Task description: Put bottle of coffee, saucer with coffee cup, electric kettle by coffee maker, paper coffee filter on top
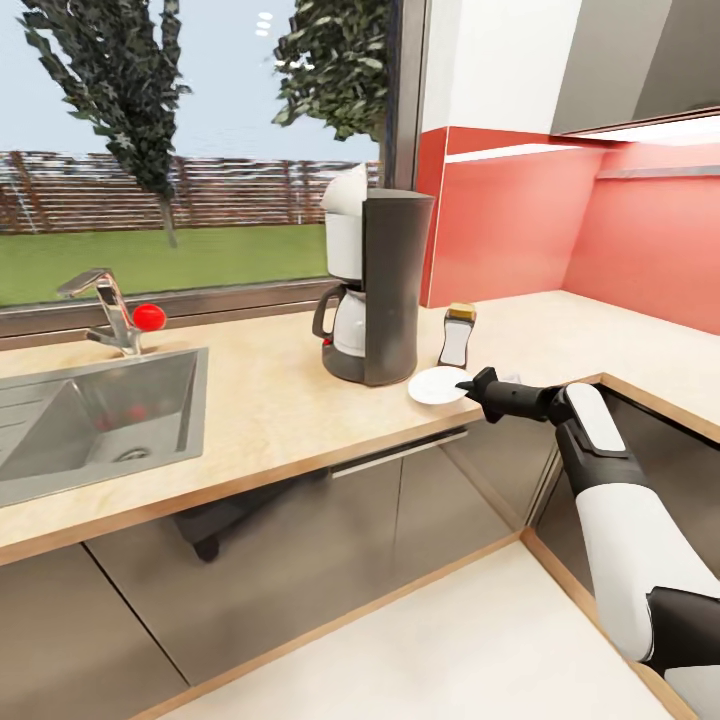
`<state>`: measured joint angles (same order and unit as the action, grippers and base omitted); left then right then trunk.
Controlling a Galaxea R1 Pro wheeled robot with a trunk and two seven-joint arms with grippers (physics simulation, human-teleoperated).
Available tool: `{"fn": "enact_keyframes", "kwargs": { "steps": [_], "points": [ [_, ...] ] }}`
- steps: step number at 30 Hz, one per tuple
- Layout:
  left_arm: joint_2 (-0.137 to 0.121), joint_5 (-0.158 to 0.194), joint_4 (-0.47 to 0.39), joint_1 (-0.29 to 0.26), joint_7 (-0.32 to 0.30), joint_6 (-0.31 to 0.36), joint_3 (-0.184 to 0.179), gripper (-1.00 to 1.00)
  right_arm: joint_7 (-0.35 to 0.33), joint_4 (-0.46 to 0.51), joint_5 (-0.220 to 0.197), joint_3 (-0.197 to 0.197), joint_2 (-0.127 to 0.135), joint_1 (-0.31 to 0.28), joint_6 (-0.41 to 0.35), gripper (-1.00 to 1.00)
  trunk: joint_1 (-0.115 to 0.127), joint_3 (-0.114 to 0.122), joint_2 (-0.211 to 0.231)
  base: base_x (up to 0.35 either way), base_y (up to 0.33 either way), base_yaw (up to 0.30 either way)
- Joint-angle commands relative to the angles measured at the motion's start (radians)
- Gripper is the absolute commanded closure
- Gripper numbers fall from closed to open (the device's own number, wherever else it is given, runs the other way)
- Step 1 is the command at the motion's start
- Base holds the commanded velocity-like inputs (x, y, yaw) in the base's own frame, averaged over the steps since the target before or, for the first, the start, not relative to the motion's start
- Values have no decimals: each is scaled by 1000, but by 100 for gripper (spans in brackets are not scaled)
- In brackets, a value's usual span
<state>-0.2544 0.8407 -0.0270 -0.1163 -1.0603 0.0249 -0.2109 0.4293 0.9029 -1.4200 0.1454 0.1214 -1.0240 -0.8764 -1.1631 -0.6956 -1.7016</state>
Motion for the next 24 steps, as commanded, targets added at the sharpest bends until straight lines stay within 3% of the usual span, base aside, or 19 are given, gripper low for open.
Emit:
{"fn": "enact_keyframes", "kwargs": {
  "steps": [1, 16, 20, 24],
  "points": [
    [0, 9, 0, 0, -3, 3, -8, -100, 8, 1, -13, 2, 0, -1, 0, 100, 0, -1, 0, 10, -8, 0],
    [0, 9, -1, 0, -5, 3, -8, -100, 9, 1, -13, 2, 0, -1, 0, 100, 0, -1, 0, 1, -1, 0],
    [0, 9, -1, 0, -4, 3, -8, -100, 9, 1, -13, 2, 0, -1, 0, 100, -15, -13, -28, 0, 0, 0],
    [-1, 9, -1, 0, -4, 3, -8, -100, 8, 1, -13, 2, 0, -1, 0, 100, -15, -13, -28, 0, 0, 0]
  ]
}}
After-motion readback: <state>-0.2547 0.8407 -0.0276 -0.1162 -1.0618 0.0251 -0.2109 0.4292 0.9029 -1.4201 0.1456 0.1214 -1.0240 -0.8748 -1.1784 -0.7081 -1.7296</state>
